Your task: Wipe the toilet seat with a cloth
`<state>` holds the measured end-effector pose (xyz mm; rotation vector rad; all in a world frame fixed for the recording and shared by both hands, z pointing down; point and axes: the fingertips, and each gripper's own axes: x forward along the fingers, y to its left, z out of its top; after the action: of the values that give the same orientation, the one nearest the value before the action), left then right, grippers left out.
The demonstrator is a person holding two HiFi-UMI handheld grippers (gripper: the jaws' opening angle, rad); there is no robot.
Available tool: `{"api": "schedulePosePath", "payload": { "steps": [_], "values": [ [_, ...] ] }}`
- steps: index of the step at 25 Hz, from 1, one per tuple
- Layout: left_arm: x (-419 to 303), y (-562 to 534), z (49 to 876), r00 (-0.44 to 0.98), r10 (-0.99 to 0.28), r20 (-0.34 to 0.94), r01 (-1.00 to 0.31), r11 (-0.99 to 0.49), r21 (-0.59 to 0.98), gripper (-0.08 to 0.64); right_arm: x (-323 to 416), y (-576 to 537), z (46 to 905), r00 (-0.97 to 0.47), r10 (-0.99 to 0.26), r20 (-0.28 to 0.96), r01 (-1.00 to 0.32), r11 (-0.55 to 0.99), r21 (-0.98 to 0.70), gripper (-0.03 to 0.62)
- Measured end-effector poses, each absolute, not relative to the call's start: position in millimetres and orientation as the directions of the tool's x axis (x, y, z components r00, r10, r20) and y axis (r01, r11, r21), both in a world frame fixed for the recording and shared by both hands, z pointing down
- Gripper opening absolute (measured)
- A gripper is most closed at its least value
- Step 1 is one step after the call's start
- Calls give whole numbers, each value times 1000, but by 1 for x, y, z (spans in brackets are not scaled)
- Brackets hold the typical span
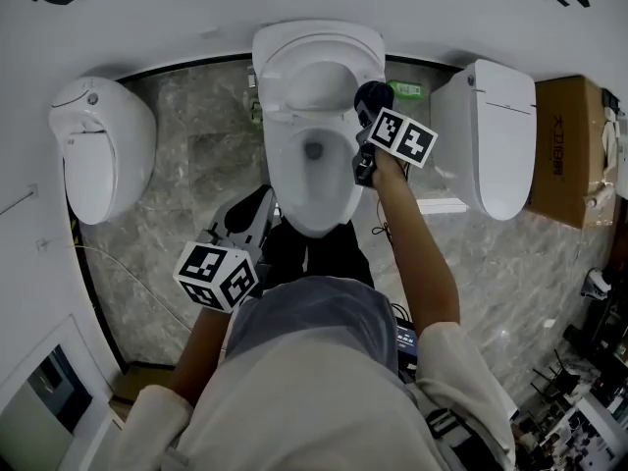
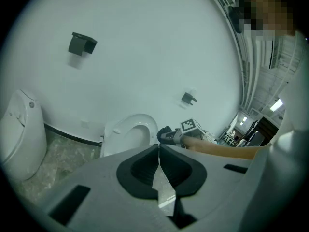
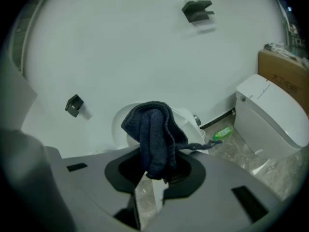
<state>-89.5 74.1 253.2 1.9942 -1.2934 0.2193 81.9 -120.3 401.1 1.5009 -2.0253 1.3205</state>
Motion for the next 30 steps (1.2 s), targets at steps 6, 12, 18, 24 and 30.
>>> {"api": "schedulePosePath", "payload": {
  "steps": [6,12,18,24,30],
  "values": [
    [-81,66,256,484,-710,511,-841,-217,496,9,89,-148,435,-390,-550,739,-869,-47,-493,74],
    [-83,58,261,467,-708,530,-848,-189,495,9,91,-164,457,-374,-522,767,-878,-66,-473,74],
    [-83,51,267,460,-701,545,-848,-166,503,9,90,-182,461,-376,-520,767,-880,-57,-471,74],
    [-84,44,265,462,-704,540,-845,-163,510,9,83,-188,459,-383,-514,767,-879,-51,-473,74],
    [-90,43,264,459,-712,532,-841,-155,518,9,79,-189,455,-384,-515,767,-878,-53,-475,74]
  ]
}}
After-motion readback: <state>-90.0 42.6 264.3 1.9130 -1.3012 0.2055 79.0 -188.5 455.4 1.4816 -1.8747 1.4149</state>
